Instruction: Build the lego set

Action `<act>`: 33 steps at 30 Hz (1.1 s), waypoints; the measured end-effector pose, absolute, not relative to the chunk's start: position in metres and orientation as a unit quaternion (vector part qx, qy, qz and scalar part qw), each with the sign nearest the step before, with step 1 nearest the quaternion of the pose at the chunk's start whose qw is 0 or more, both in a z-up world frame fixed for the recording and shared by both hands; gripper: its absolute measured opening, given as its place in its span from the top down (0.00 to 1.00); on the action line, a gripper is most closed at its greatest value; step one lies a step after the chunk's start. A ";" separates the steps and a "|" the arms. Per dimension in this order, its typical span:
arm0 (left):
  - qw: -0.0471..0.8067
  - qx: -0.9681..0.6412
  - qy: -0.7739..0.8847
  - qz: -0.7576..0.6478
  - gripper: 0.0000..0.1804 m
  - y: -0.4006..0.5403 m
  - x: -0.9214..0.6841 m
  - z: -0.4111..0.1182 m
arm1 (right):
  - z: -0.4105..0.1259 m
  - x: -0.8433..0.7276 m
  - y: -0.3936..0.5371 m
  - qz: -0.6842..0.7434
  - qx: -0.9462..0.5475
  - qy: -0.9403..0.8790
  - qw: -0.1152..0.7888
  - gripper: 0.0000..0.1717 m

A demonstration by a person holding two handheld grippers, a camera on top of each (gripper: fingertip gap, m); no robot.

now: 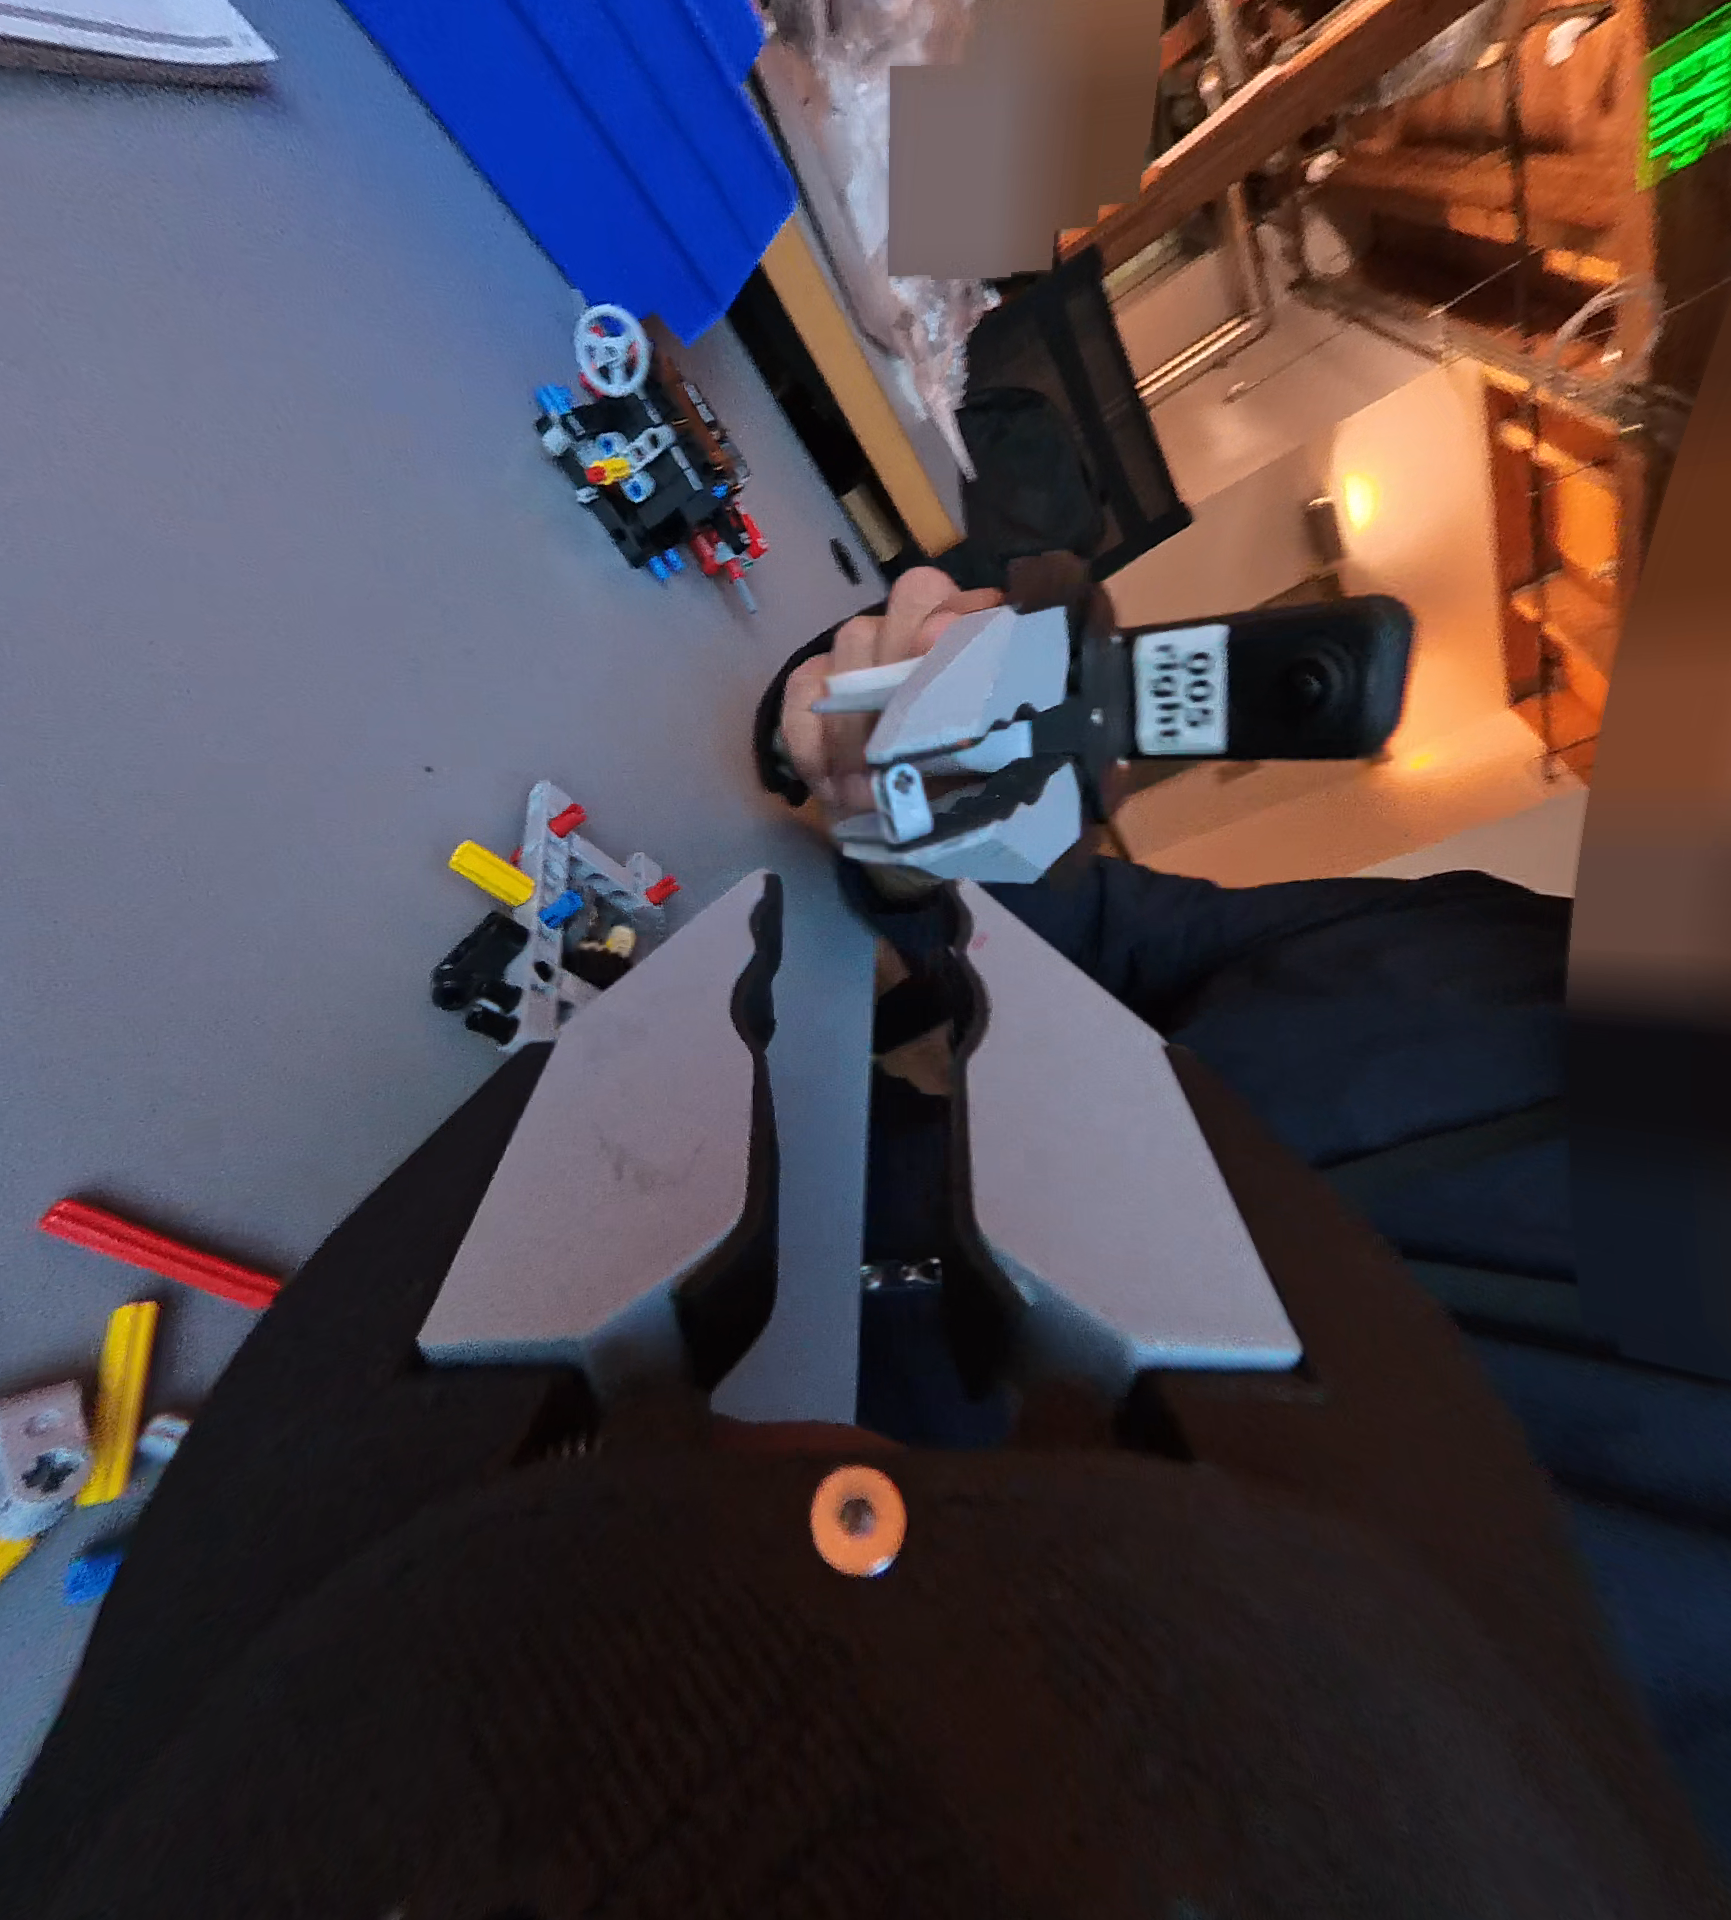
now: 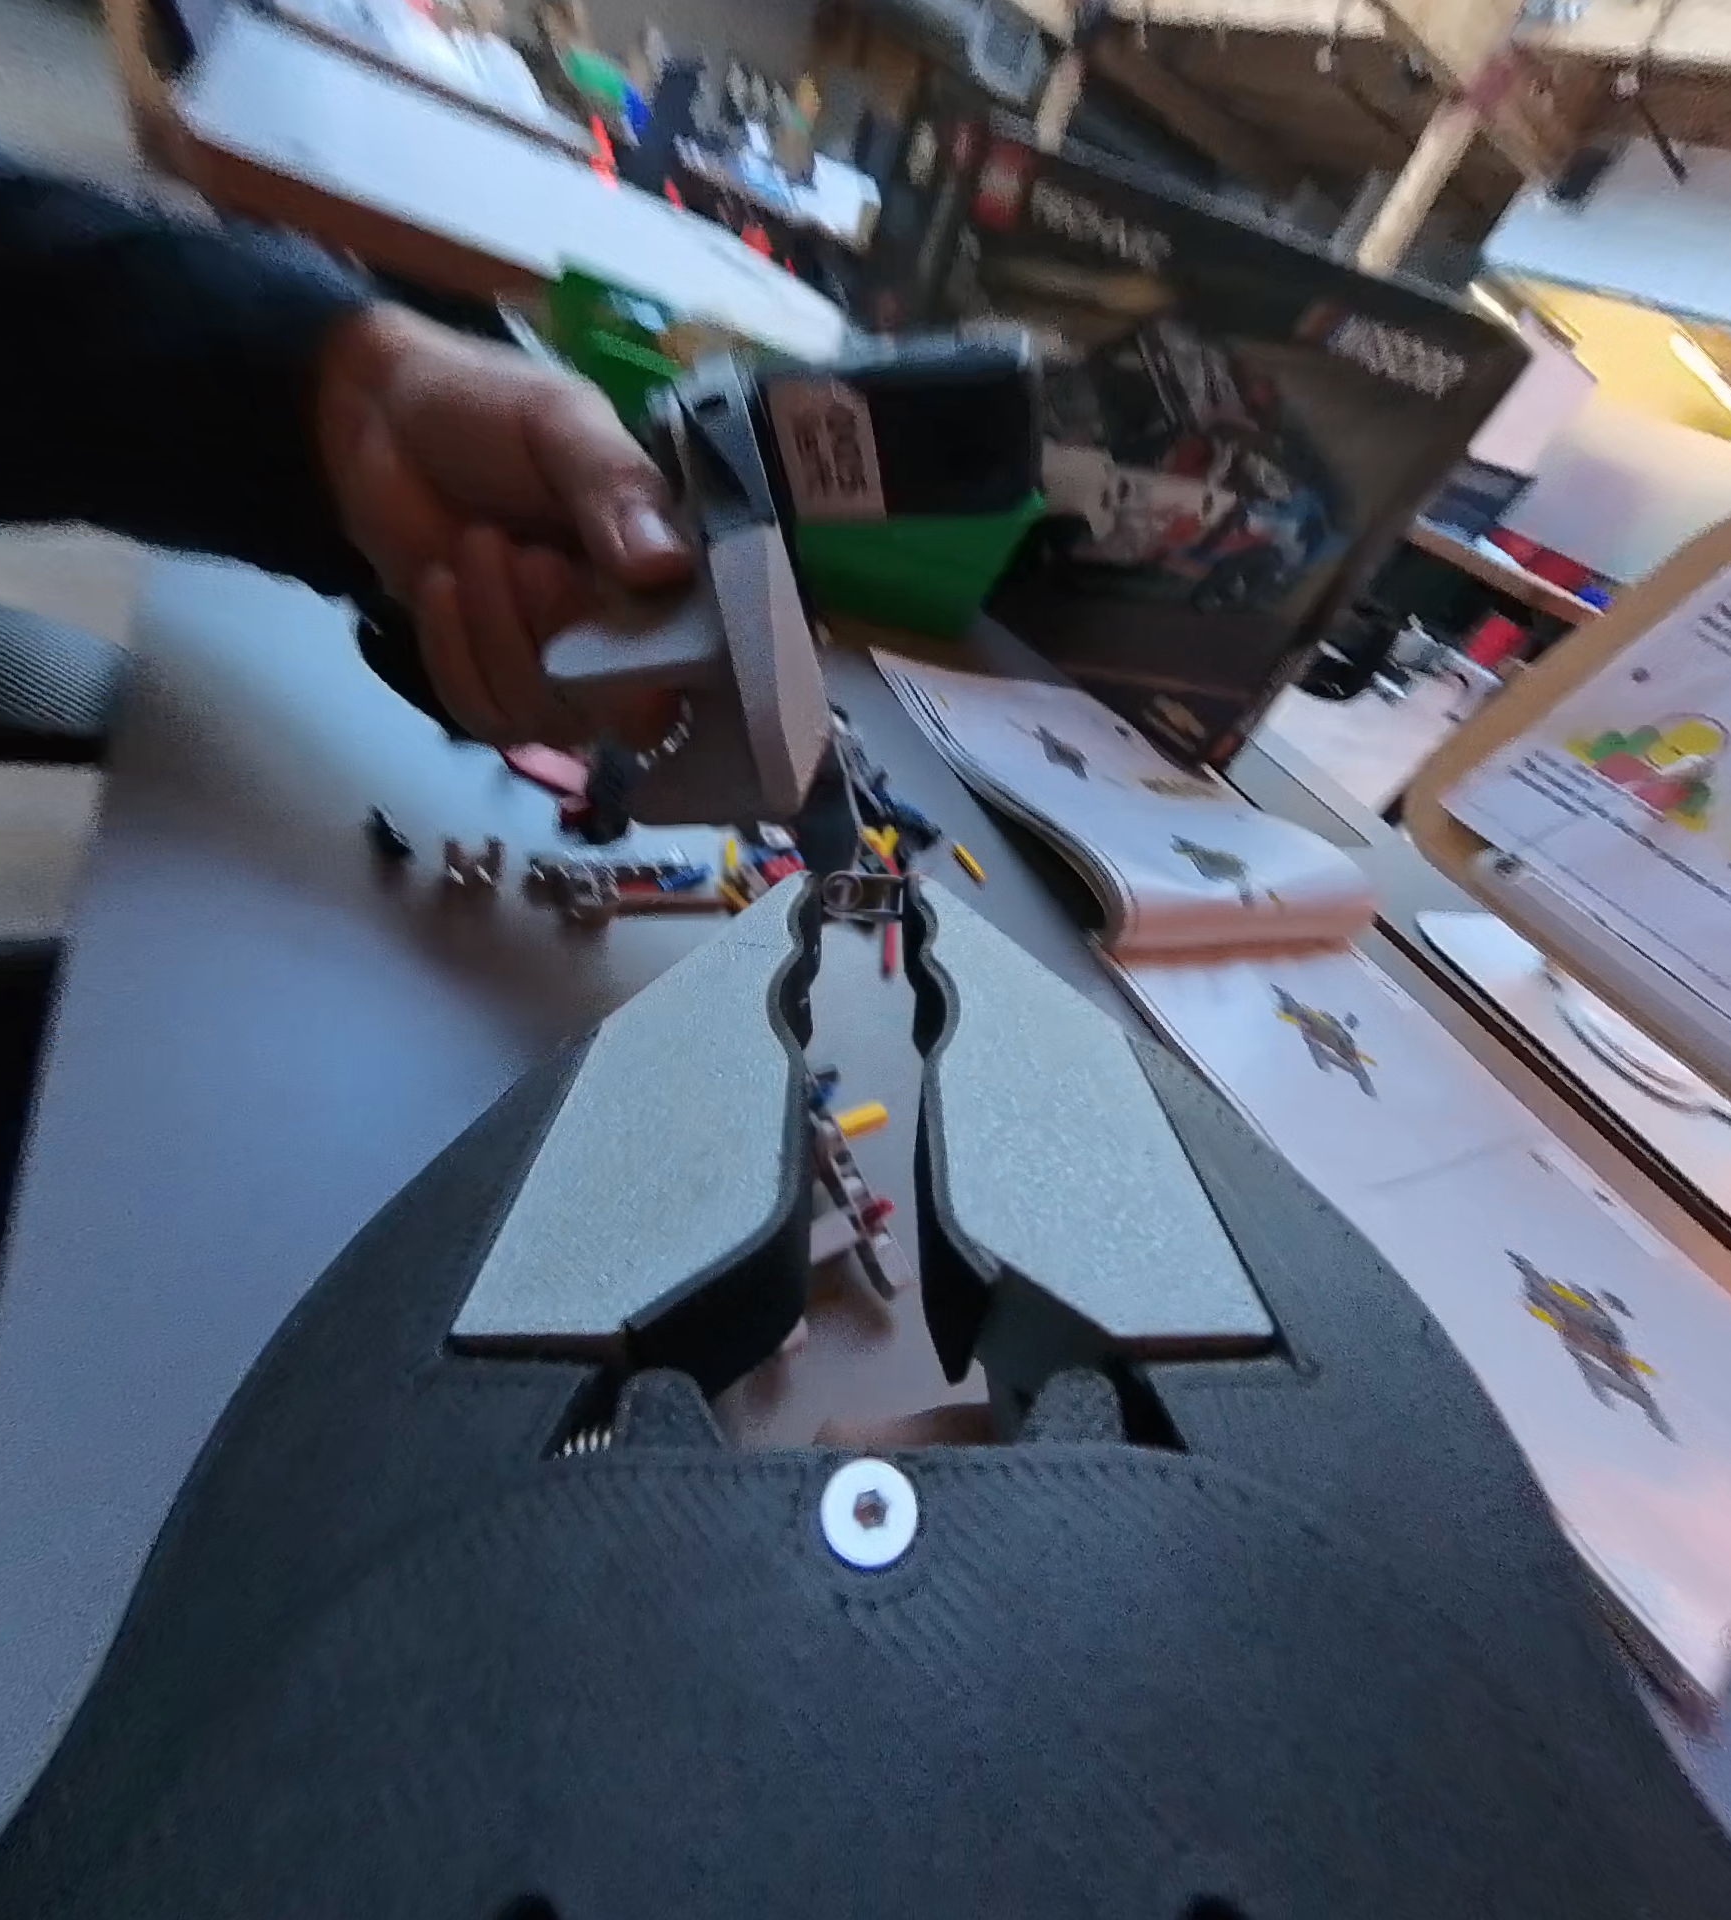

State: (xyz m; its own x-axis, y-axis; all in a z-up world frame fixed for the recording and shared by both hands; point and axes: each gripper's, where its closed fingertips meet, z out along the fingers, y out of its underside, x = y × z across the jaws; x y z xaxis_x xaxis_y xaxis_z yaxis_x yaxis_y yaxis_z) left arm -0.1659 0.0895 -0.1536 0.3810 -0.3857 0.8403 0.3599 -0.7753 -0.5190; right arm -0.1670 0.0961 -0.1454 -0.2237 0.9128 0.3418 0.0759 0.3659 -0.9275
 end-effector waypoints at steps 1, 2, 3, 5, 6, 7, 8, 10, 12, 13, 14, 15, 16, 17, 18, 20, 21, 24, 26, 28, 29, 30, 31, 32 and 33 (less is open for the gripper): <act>0.337 -0.743 0.007 -0.578 0.85 0.088 -0.165 -0.148 | -0.138 -0.164 0.091 0.453 -0.362 -0.650 0.491 0.93; 0.339 -0.719 0.007 -0.607 0.85 0.085 -0.163 -0.141 | -0.131 -0.161 0.086 0.489 -0.349 -0.639 0.481 0.93; 0.338 -0.694 0.005 -0.635 0.85 0.083 -0.161 -0.133 | -0.124 -0.158 0.081 0.524 -0.338 -0.629 0.465 0.93; 0.333 -0.655 0.010 -0.678 0.86 0.077 -0.155 -0.121 | -0.113 -0.152 0.078 0.577 -0.324 -0.606 0.441 0.93; 0.329 -0.638 0.016 -0.696 0.86 0.073 -0.152 -0.116 | -0.108 -0.149 0.077 0.596 -0.315 -0.595 0.437 0.93; 0.325 -0.624 0.020 -0.711 0.86 0.070 -0.148 -0.112 | -0.104 -0.146 0.077 0.611 -0.308 -0.587 0.433 0.93; 0.322 -0.613 0.022 -0.721 0.86 0.068 -0.145 -0.108 | -0.100 -0.143 0.076 0.624 -0.301 -0.581 0.427 0.93; 0.317 -0.597 0.017 -0.736 0.86 0.068 -0.141 -0.104 | -0.094 -0.139 0.071 0.642 -0.276 -0.575 0.426 0.93; 0.313 -0.585 0.010 -0.748 0.88 0.069 -0.139 -0.101 | -0.094 -0.139 0.067 0.637 -0.261 -0.580 0.435 0.93; 0.312 -0.584 0.010 -0.750 0.88 0.069 -0.137 -0.101 | -0.096 -0.140 0.066 0.630 -0.260 -0.585 0.440 0.93; 0.310 -0.587 0.014 -0.748 0.89 0.069 -0.134 -0.101 | -0.098 -0.142 0.065 0.624 -0.262 -0.589 0.441 0.93; 0.309 -0.591 0.019 -0.745 0.90 0.068 -0.131 -0.102 | -0.101 -0.143 0.065 0.619 -0.264 -0.593 0.442 0.93; 0.307 -0.595 0.023 -0.743 0.92 0.067 -0.128 -0.103 | -0.103 -0.144 0.065 0.615 -0.266 -0.596 0.443 0.93; 0.306 -0.600 0.025 -0.739 0.94 0.067 -0.126 -0.104 | -0.104 -0.144 0.065 0.612 -0.266 -0.598 0.444 0.93; 0.308 -0.606 0.025 -0.733 0.96 0.067 -0.125 -0.106 | -0.105 -0.144 0.065 0.612 -0.265 -0.598 0.444 0.93; 0.315 -0.616 0.022 -0.722 0.96 0.070 -0.125 -0.108 | -0.107 -0.144 0.067 0.606 -0.268 -0.601 0.447 0.93; 0.320 -0.625 0.017 -0.712 0.96 0.072 -0.127 -0.110 | -0.109 -0.145 0.070 0.597 -0.272 -0.605 0.450 0.93; 0.335 -0.665 0.009 -0.668 0.97 0.079 -0.130 -0.121 | -0.120 -0.147 0.077 0.559 -0.278 -0.628 0.465 0.93; 0.338 -0.686 0.015 -0.644 0.97 0.080 -0.128 -0.125 | -0.123 -0.146 0.077 0.544 -0.272 -0.640 0.470 0.93; 0.331 -0.692 0.017 -0.641 0.97 0.079 -0.126 -0.125 | -0.123 -0.144 0.076 0.539 -0.266 -0.645 0.471 0.93; 0.332 -0.694 0.018 -0.638 0.97 0.079 -0.127 -0.125 | -0.123 -0.144 0.077 0.534 -0.266 -0.648 0.475 0.93; 0.332 -0.697 0.018 -0.636 0.97 0.080 -0.127 -0.126 | -0.124 -0.145 0.077 0.527 -0.266 -0.650 0.478 0.93; 0.330 -0.698 0.016 -0.635 0.97 0.080 -0.127 -0.127 | -0.125 -0.145 0.076 0.522 -0.264 -0.654 0.479 0.93; 0.329 -0.697 0.014 -0.637 0.97 0.081 -0.127 -0.128 | -0.126 -0.145 0.076 0.518 -0.263 -0.657 0.480 0.93; 0.328 -0.695 0.014 -0.639 0.96 0.081 -0.127 -0.128 | -0.127 -0.145 0.075 0.515 -0.262 -0.659 0.481 0.93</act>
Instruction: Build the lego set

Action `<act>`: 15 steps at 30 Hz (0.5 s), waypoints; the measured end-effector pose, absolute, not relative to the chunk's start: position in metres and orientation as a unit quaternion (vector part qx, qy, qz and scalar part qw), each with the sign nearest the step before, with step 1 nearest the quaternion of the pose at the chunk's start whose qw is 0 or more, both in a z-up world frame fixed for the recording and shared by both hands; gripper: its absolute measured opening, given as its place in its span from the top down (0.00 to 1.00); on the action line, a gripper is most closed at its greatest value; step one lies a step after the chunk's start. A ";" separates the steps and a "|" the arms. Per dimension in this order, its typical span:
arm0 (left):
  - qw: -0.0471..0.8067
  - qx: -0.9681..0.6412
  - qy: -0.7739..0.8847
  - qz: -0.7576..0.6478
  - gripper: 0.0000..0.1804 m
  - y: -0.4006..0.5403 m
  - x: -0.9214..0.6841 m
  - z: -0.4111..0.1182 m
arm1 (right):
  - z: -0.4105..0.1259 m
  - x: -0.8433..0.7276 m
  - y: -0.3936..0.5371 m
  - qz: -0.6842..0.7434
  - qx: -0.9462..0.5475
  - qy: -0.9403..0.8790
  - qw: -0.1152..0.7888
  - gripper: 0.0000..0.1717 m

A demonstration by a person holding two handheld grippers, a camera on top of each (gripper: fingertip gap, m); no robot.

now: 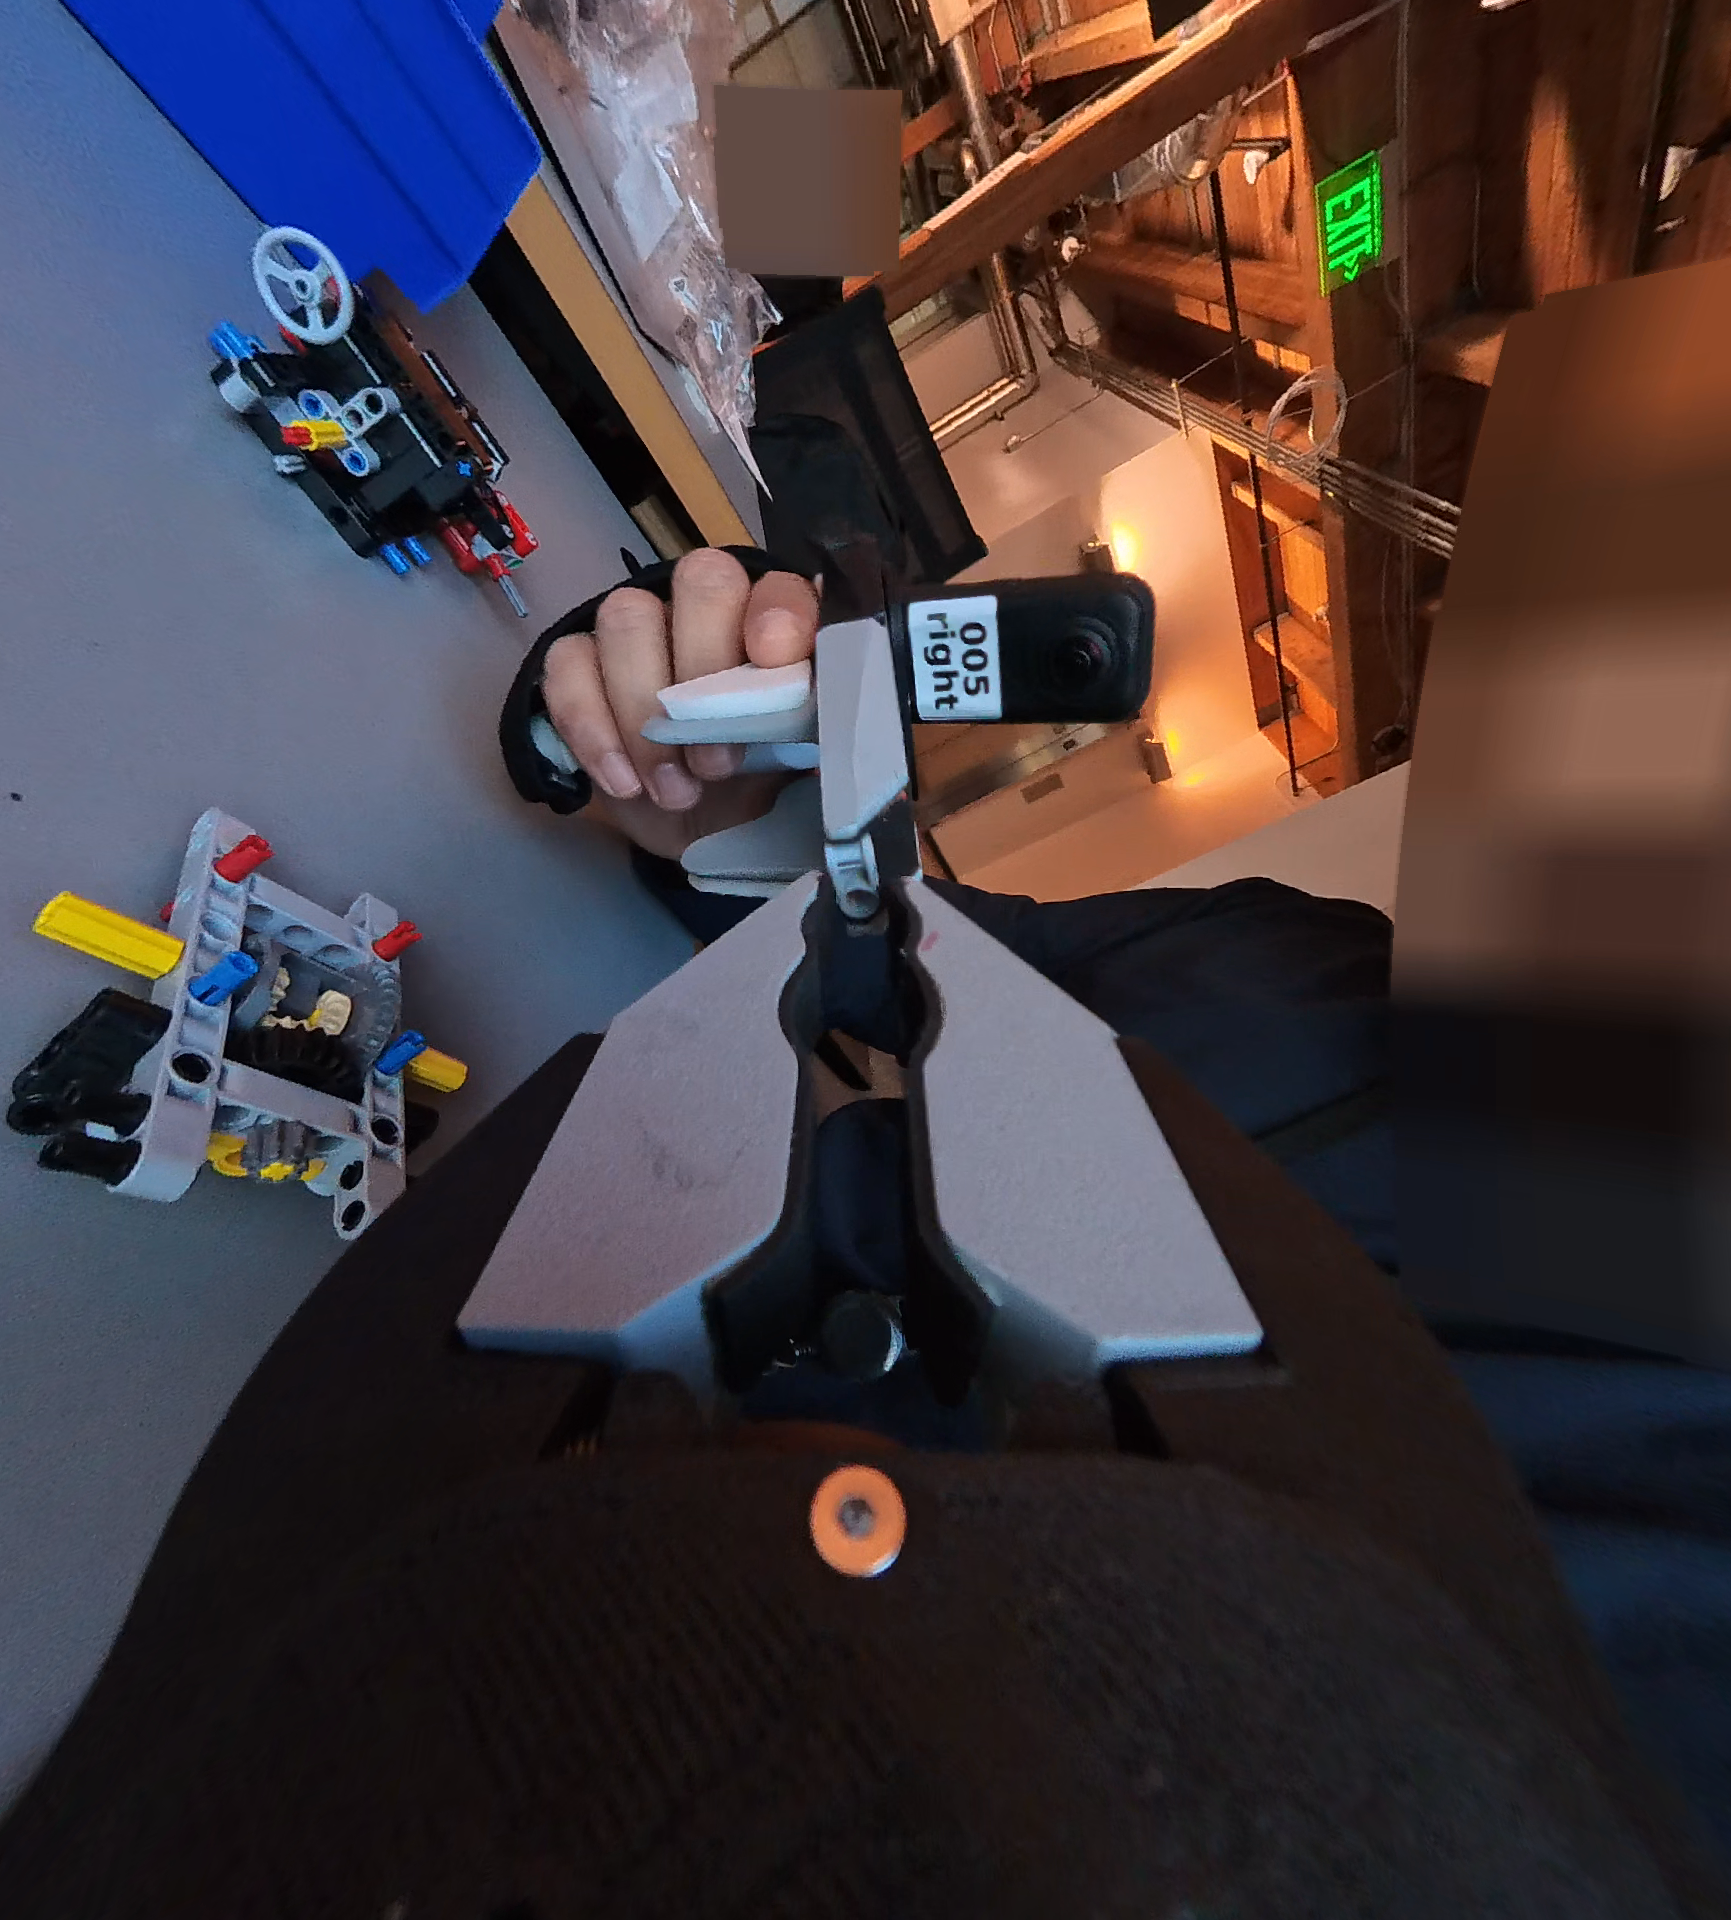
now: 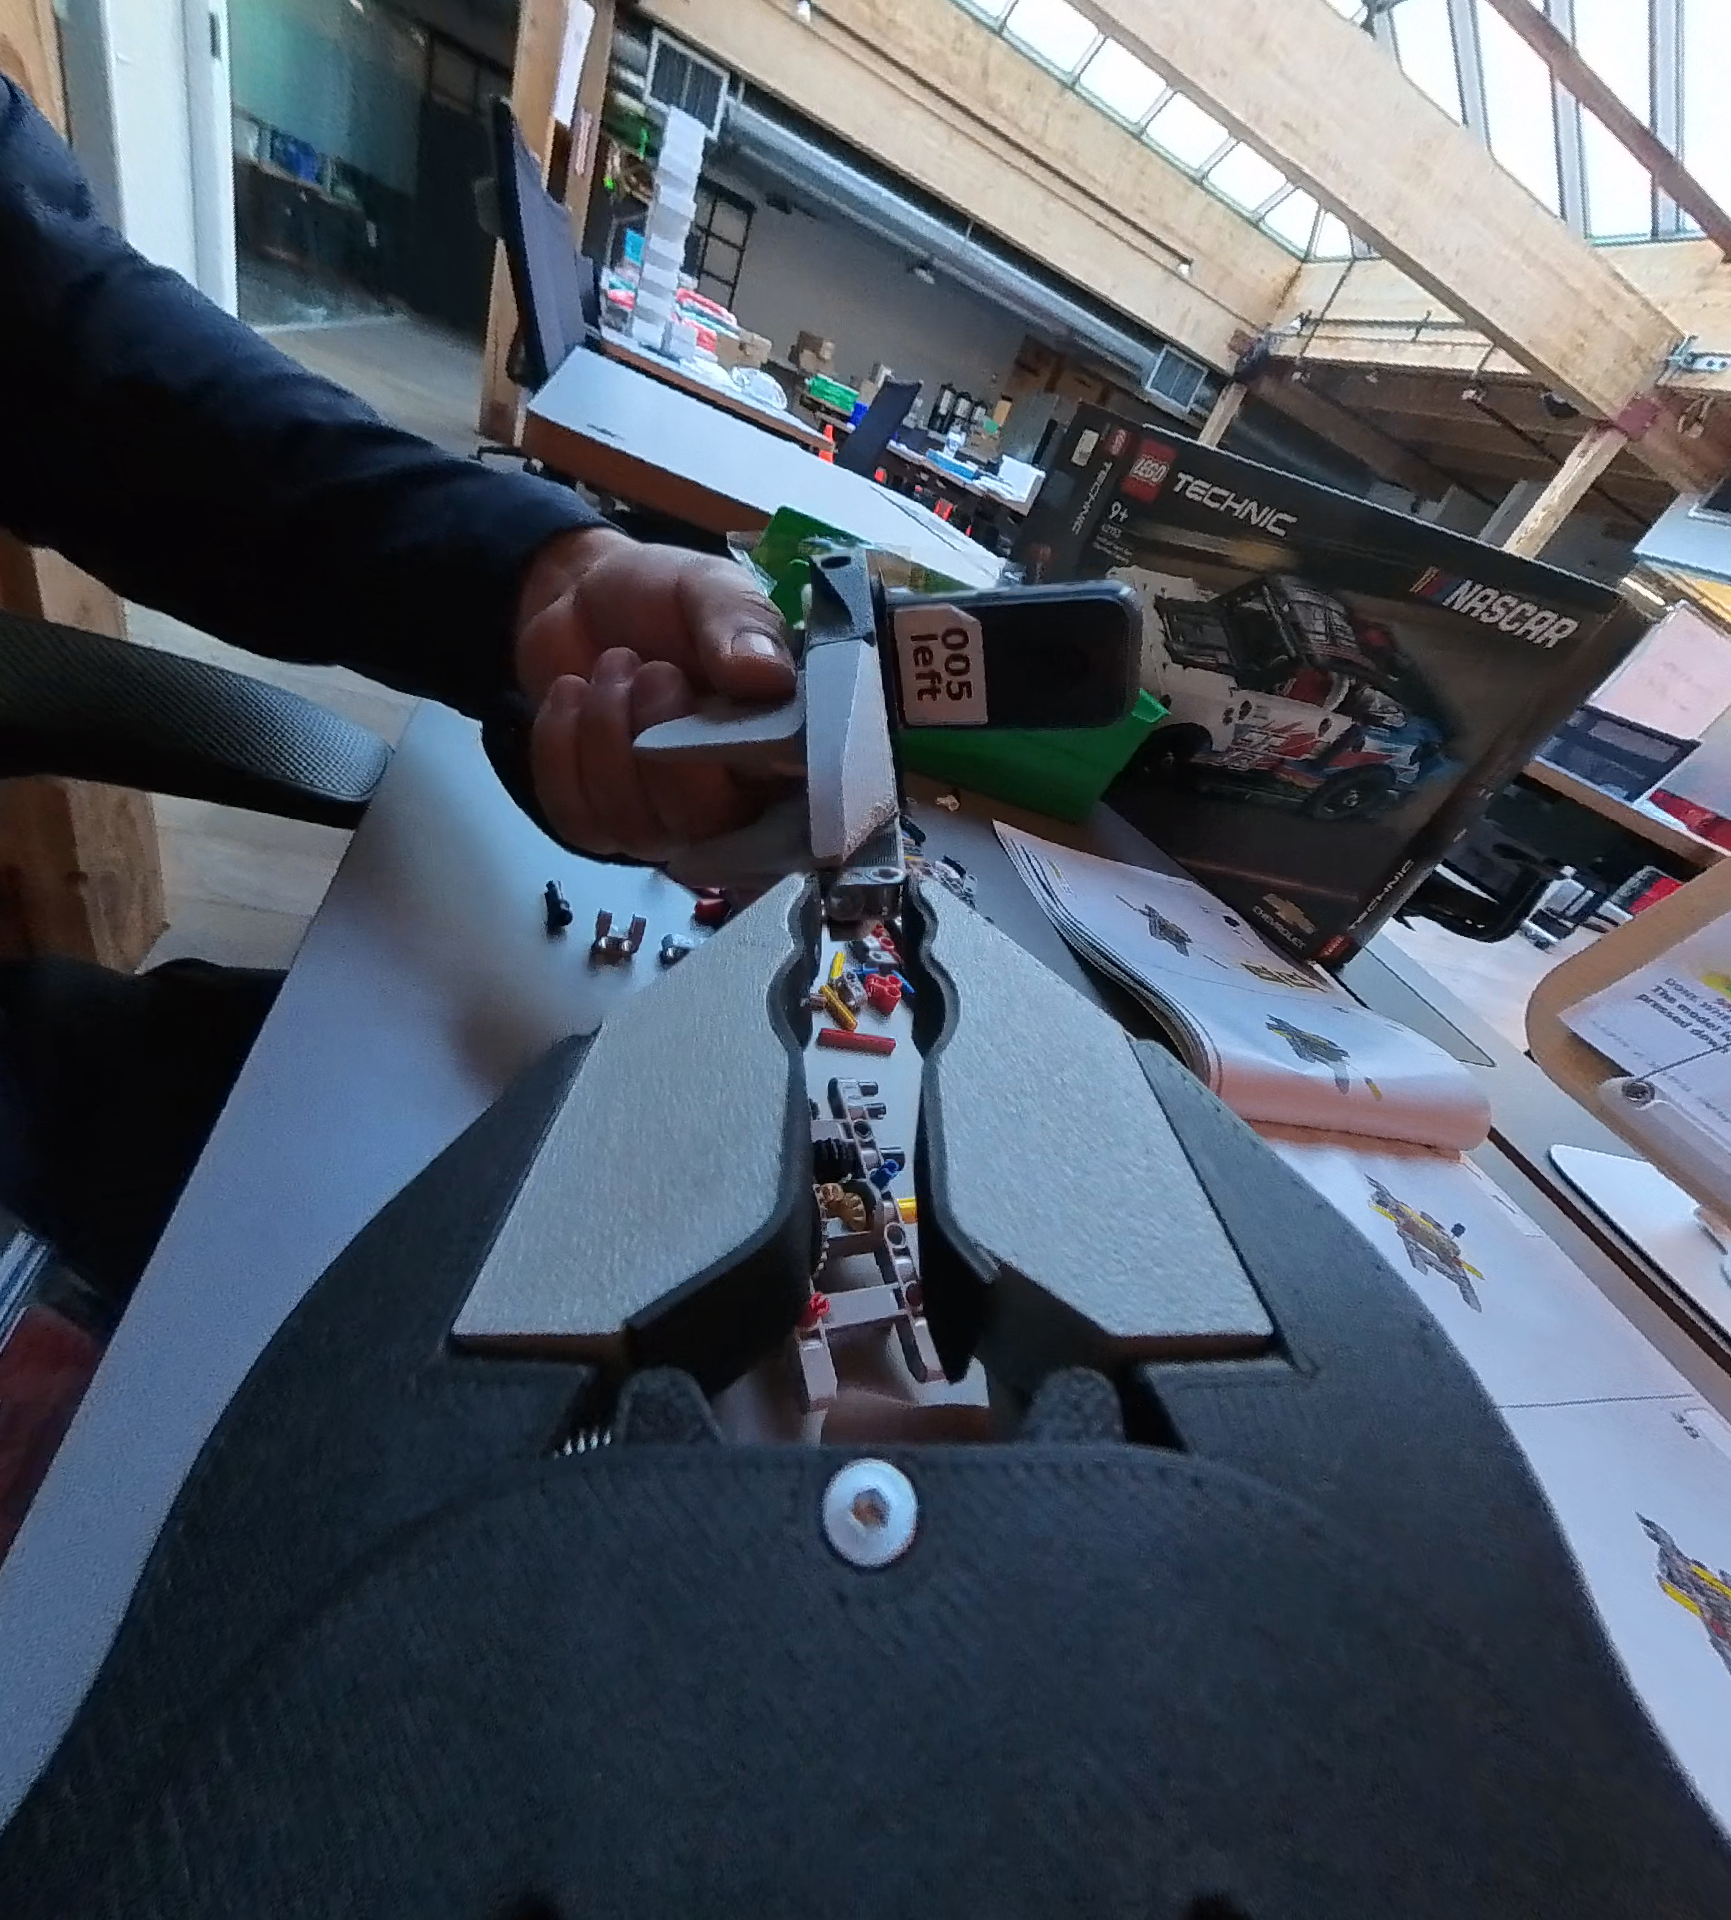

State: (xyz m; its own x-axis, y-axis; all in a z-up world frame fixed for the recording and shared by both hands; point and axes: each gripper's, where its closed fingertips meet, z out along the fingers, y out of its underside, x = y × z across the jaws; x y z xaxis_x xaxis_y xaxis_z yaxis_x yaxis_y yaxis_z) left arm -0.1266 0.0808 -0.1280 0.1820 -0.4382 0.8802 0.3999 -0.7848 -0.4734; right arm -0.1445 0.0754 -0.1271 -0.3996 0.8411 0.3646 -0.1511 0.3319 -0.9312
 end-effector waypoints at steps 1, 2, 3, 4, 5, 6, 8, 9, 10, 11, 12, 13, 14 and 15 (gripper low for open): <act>0.327 -0.694 0.013 -0.641 0.96 0.081 -0.126 -0.129 | -0.128 -0.144 0.075 0.514 -0.262 -0.660 0.481 0.93; 0.328 -0.695 0.011 -0.639 0.97 0.081 -0.126 -0.130 | -0.129 -0.144 0.076 0.512 -0.264 -0.662 0.480 0.93; 0.331 -0.697 0.009 -0.636 0.97 0.082 -0.127 -0.132 | -0.130 -0.145 0.077 0.507 -0.267 -0.663 0.481 0.93; 0.335 -0.700 0.006 -0.631 0.97 0.084 -0.128 -0.133 | -0.132 -0.145 0.078 0.501 -0.270 -0.665 0.483 0.93; 0.337 -0.702 0.004 -0.627 0.97 0.084 -0.128 -0.135 | -0.133 -0.146 0.079 0.496 -0.272 -0.666 0.486 0.93; 0.338 -0.704 0.002 -0.625 0.97 0.085 -0.129 -0.136 | -0.134 -0.146 0.080 0.492 -0.273 -0.667 0.488 0.93; 0.342 -0.704 0.007 -0.622 0.97 0.085 -0.129 -0.137 | -0.135 -0.146 0.079 0.487 -0.274 -0.671 0.488 0.93; 0.338 -0.702 0.008 -0.627 0.97 0.084 -0.129 -0.137 | -0.136 -0.146 0.079 0.484 -0.274 -0.674 0.487 0.93; 0.335 -0.701 0.006 -0.629 0.97 0.083 -0.129 -0.138 | -0.137 -0.147 0.079 0.477 -0.275 -0.678 0.488 0.93; 0.335 -0.704 0.006 -0.626 0.97 0.084 -0.130 -0.140 | -0.139 -0.147 0.079 0.467 -0.276 -0.683 0.489 0.93; 0.336 -0.707 0.007 -0.622 0.97 0.084 -0.130 -0.142 | -0.141 -0.148 0.079 0.458 -0.275 -0.688 0.491 0.93; 0.333 -0.709 0.008 -0.622 0.97 0.084 -0.130 -0.144 | -0.143 -0.148 0.079 0.450 -0.274 -0.694 0.490 0.93; 0.329 -0.711 0.008 -0.622 0.97 0.084 -0.130 -0.146 | -0.145 -0.147 0.079 0.440 -0.275 -0.703 0.486 0.93; 0.325 -0.717 0.009 -0.617 0.97 0.084 -0.130 -0.150 | -0.149 -0.147 0.079 0.423 -0.276 -0.716 0.482 0.93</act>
